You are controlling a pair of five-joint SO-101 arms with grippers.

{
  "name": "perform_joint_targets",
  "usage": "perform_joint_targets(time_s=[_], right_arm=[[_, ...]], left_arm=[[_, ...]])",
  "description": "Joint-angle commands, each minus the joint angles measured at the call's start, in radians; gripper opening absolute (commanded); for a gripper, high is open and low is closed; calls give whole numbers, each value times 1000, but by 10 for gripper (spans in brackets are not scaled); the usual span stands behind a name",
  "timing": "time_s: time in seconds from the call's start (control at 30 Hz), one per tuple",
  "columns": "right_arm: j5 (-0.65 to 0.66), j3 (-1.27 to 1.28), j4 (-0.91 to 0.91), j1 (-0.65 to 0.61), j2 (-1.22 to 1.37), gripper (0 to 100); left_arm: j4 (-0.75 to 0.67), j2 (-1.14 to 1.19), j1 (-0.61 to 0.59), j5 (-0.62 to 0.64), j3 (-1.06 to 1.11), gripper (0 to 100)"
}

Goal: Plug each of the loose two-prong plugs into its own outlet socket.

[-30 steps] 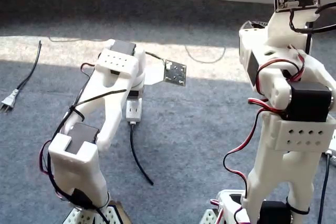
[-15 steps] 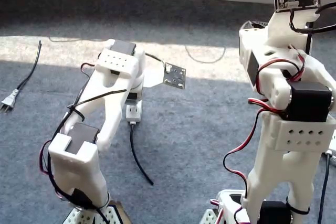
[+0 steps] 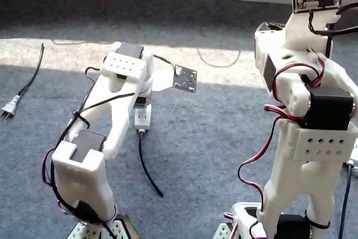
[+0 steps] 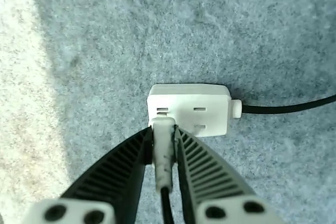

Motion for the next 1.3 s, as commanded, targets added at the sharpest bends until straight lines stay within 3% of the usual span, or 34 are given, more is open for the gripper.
perform_joint_targets(time_s=[0.0,0.53,1.1,1.27], right_arm=[[-6,-44,-1,7,1,8],[-6,-44,-1,7,1,8],[-6,-44,2,7,-7,8],[-6,-44,2,10,-7,8]], left_arm=[[-5,61,-4,-94,-19,7],[64,82,84,-89,-21,7],[63,96,65,-89,-12,9],[69,111,64,-87,-13,146]])
